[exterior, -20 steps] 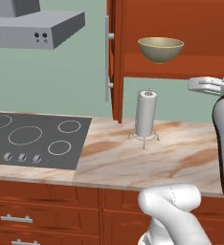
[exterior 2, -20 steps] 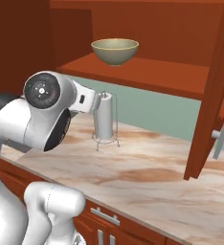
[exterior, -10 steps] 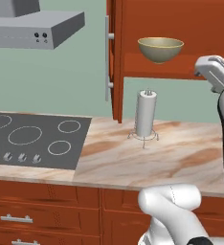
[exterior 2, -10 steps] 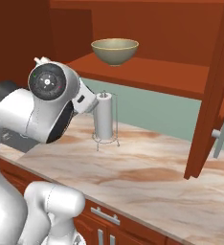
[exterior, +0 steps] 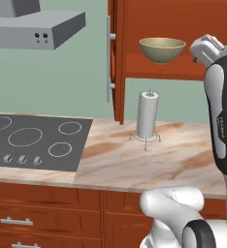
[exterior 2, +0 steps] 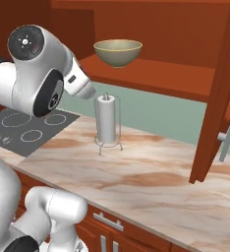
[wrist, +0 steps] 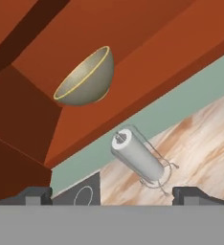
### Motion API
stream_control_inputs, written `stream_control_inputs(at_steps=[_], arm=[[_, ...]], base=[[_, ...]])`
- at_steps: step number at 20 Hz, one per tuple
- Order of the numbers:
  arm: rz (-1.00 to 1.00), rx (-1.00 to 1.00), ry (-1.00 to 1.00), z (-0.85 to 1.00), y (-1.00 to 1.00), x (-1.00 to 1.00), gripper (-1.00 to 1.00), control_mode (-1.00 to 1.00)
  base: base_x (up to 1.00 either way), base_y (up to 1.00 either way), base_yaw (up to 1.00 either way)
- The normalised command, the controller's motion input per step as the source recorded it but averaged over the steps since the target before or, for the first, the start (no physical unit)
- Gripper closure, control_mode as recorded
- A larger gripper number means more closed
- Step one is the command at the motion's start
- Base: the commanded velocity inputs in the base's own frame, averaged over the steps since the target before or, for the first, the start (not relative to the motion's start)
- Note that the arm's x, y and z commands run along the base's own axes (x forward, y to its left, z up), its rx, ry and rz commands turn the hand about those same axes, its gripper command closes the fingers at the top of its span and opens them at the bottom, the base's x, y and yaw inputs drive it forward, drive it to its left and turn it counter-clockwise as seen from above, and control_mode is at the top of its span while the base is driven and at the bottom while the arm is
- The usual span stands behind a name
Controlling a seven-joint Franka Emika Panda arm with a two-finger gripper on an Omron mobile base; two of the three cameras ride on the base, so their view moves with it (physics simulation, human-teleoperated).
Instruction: Pick up the bowls from the cabinet and place each bowl in front of a stool on the dining counter.
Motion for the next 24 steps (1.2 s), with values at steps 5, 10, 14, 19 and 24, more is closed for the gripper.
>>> stream_control_inputs(at_steps=[5,10,14,19,24], arm=[[-0.04,0.00,0.05,0.04,0.00,0.33,-1.00,-1.00],[0.00,0.00,0.00,-0.01,-0.07,0.46,-1.00,-1.00],[0.00,0.02,0.00,-0.04,-0.10,0.67,-1.00,-1.00],[-0.01,0.04,0.00,-0.06,-0.18,0.65,-1.00,-1.00],[-0.01,0.04,0.00,-0.12,-0.29,0.62,-1.00,-1.00]], base=[[0.00,0.00,0.00],[0.00,0.00,0.00],[0.00,0.00,0.00],[0.00,0.00,0.00],[0.00,0.00,0.00]])
